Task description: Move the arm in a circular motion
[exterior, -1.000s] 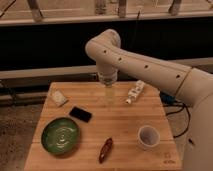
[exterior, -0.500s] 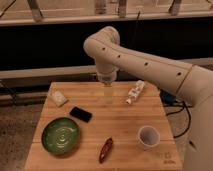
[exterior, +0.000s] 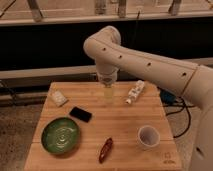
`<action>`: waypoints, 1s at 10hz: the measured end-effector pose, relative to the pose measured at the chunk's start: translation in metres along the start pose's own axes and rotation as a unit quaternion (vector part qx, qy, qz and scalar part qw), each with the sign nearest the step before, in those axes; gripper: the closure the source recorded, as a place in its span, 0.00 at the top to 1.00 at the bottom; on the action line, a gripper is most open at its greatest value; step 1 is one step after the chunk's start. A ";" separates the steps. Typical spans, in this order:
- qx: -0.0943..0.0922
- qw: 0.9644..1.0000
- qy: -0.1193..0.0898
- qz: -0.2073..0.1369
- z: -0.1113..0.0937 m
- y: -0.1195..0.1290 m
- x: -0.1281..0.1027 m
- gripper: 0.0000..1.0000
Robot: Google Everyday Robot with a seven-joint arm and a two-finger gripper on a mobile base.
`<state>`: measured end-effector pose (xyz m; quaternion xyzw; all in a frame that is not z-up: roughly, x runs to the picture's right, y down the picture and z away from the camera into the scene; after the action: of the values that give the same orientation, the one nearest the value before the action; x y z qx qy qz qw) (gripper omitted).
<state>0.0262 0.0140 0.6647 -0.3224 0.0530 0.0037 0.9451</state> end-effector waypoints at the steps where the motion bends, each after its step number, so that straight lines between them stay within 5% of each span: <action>1: 0.001 1.000 0.001 -0.001 -0.001 0.002 -0.002 0.80; 10: 0.008 1.000 0.004 0.026 -0.003 0.011 0.008 0.80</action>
<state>0.0332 0.0208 0.6553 -0.3137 0.0647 0.0268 0.9469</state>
